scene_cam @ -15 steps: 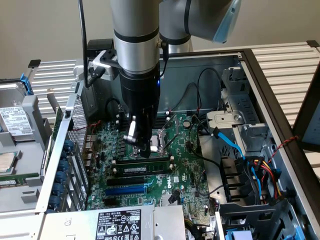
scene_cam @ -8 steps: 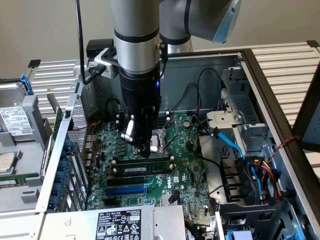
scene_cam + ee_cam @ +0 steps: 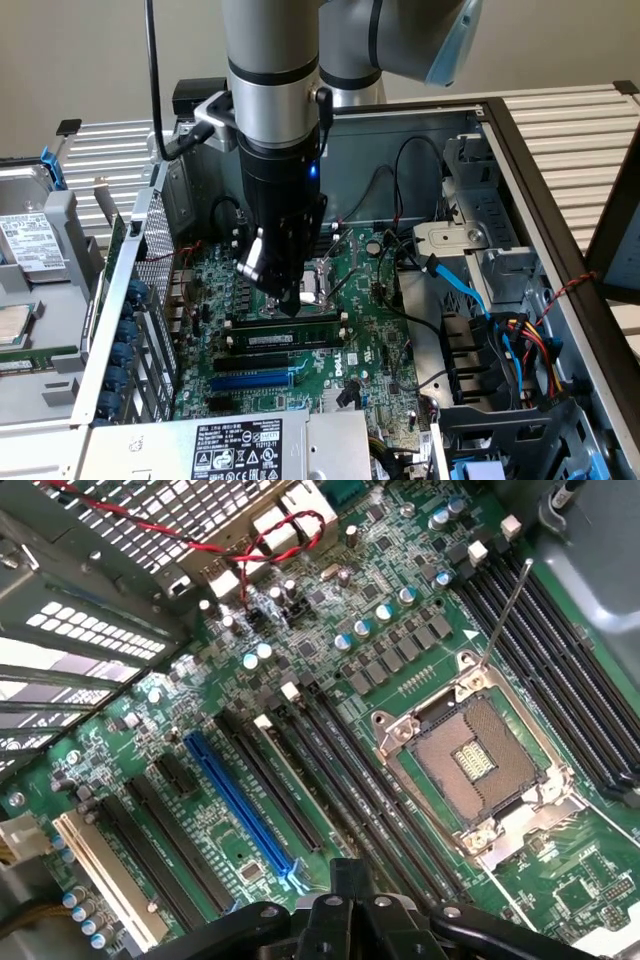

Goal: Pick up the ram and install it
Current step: 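Press down the ram until it locks into place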

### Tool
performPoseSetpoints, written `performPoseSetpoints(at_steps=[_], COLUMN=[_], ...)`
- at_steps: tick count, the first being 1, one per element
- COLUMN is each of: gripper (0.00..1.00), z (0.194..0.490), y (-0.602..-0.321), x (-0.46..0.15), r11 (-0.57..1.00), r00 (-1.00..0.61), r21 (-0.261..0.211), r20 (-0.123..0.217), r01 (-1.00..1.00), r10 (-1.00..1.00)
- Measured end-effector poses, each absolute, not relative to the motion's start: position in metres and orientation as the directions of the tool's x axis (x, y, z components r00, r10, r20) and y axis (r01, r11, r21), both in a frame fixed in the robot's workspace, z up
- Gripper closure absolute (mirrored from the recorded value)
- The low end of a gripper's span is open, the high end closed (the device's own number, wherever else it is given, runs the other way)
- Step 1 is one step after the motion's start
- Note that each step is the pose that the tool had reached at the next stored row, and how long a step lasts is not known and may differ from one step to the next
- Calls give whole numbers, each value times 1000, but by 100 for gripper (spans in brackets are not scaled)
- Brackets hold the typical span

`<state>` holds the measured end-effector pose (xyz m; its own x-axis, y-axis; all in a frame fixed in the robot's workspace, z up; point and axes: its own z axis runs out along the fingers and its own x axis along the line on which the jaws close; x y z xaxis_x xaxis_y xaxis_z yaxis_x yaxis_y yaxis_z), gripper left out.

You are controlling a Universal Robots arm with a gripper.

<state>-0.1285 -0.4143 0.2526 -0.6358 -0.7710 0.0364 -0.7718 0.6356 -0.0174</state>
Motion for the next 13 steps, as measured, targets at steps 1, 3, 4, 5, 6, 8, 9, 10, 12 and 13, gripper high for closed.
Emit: performPoseSetpoints(at_steps=[1,3,4,5,6,8,9,10,12,13], gripper=[89,89,89,89,89,89,89,89,89,89], z=[253,253,253,253,253,253,253,253,253,253], y=[-414,-414,-414,-414,-414,-414,-414,-414,-414,-414], x=[-129,-129,-129,-129,-129,-129,-129,-129,-129,-129], r11=[647,668,679,689,700,721,731,742,761,771], r00=[-647,-668,-679,-689,-700,-721,-731,-742,-761,-771], r21=[-17,-17,-17,-17,-17,-17,-17,-17,-17,-17], r20=[36,36,36,36,36,36,36,36,36,36], r01=[-762,-744,-734,-724,-714,-693,-682,-671,-648,-637], r10=[-762,-743,-733,-724,-713,-692,-681,-670,-648,-636])
